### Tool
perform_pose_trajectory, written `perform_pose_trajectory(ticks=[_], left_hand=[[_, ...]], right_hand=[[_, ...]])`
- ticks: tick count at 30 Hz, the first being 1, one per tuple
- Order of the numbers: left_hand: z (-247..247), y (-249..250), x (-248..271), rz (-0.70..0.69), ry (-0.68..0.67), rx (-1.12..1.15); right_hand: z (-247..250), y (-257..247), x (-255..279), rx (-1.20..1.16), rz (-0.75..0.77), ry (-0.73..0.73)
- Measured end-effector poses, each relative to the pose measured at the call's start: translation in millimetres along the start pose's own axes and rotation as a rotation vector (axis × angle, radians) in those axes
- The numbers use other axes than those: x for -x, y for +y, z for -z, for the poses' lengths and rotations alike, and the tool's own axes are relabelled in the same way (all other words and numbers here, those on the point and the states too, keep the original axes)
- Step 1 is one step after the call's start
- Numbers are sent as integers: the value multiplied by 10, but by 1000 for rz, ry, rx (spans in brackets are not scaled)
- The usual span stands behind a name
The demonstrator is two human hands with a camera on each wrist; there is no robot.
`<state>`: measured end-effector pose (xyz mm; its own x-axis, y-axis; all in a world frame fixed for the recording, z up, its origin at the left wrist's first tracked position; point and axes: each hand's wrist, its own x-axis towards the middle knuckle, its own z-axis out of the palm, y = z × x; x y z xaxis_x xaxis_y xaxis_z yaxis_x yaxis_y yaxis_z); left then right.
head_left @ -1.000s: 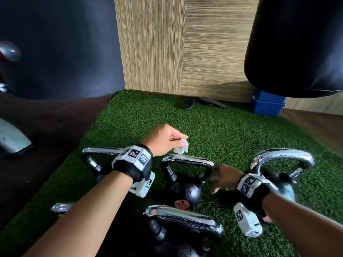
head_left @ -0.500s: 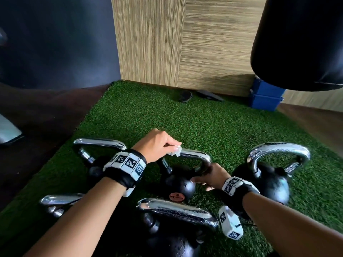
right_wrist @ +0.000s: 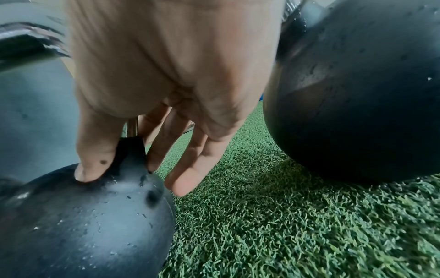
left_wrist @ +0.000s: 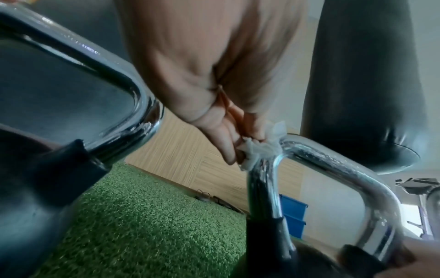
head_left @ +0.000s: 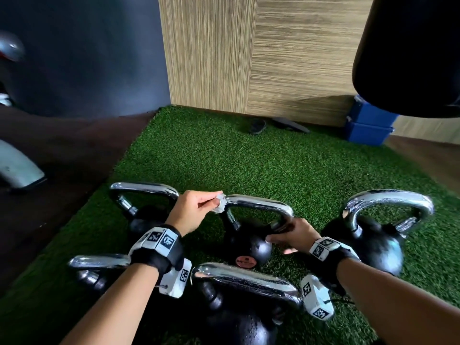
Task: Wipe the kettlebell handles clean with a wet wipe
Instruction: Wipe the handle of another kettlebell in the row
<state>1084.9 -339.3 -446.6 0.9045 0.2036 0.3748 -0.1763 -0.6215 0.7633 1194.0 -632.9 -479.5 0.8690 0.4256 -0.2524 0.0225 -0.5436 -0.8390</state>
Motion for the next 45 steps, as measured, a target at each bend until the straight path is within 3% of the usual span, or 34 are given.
perform_pose_trajectory(ticks=[2,7,15,21,26,30,37,39,41,43,45], left_hand=[[-81,-99,15,31,24,42],[-226,-228,44,261,-25,235],[-557,-240,323,466,54,516],[-502,-267,246,425,15,415],[-545,-181,-35,424,-47,358],[-589,-87,-341,293,-140,67],[-736,29,-626,211,-288,-90],[-731,-18,-585,241,-345,18],[-736,-44,-533,287,-345,112],[-759,-23,-526,286,-301,84],[-757,39,-570,229,-287,-69]], right_hand=[[7,3,0,-1,-7,15],[19,-46,15,10,-8,-25],[15,-86,90,20,9,-32],[105,-210,122,195,-16,-80],[220,-381,195,525,45,-181],[135,-481,250,472,-7,-302],[22,-561,255,201,-171,-411],[52,-595,233,114,-194,-370],[14,-629,178,53,-188,-216],[-77,-638,111,140,-152,-107],[-183,-624,88,186,-137,-144]])
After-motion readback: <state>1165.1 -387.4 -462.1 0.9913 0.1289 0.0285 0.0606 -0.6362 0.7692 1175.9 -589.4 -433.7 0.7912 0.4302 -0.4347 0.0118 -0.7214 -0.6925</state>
